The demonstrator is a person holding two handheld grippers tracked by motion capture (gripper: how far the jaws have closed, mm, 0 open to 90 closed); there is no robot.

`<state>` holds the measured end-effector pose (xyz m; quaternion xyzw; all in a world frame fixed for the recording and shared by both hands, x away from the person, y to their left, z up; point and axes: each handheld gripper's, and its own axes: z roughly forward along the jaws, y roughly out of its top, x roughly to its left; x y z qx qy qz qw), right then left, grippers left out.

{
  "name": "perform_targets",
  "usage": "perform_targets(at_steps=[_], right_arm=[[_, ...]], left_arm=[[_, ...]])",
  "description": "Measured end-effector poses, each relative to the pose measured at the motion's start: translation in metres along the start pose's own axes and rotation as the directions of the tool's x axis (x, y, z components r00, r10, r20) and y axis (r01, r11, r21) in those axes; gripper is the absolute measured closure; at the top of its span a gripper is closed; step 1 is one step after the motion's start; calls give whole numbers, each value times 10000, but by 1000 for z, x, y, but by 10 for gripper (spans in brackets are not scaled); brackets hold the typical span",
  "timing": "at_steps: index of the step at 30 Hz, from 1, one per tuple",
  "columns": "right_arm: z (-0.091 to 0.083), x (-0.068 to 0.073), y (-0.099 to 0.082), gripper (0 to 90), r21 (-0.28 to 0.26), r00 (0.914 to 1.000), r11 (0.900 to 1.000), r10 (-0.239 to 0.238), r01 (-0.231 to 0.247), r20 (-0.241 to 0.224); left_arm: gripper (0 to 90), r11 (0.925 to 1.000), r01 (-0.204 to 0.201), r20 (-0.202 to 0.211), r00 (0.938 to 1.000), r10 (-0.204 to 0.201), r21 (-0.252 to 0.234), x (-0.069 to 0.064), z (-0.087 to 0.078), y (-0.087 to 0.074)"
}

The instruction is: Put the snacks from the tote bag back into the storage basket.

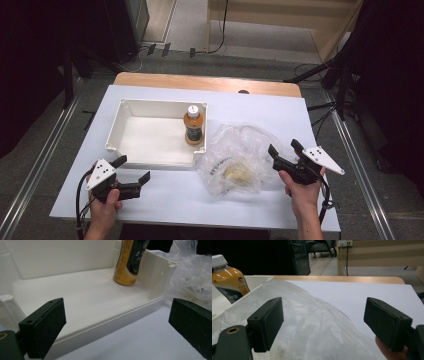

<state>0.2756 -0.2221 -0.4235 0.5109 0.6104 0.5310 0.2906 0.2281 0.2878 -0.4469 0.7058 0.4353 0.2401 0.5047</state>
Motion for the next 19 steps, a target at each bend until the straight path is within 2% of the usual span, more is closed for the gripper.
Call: perform_targets(at_steps=[3, 6, 10, 19], right_arm=[[-10, -10, -2, 177, -197, 9995, 9994, 290, -289, 84], [-19, -21, -5, 186, -309, 9989, 9991, 287, -275, 368], [-24, -32, -12, 192, -203, 9970, 9996, 218, -203, 737], [-27, -39, -15, 192, -242, 9943, 9982, 569, -549, 904]], left_arm=[[15, 9999, 106, 56, 9999, -106, -39, 0, 0, 0], [15, 9999, 141, 78, 9999, -141, -58, 1, -1, 1], [14, 9995, 287, 53, 9996, -286, -143, 4, -3, 2], [14, 9989, 426, 3, 9991, -426, -187, 7, -6, 3]])
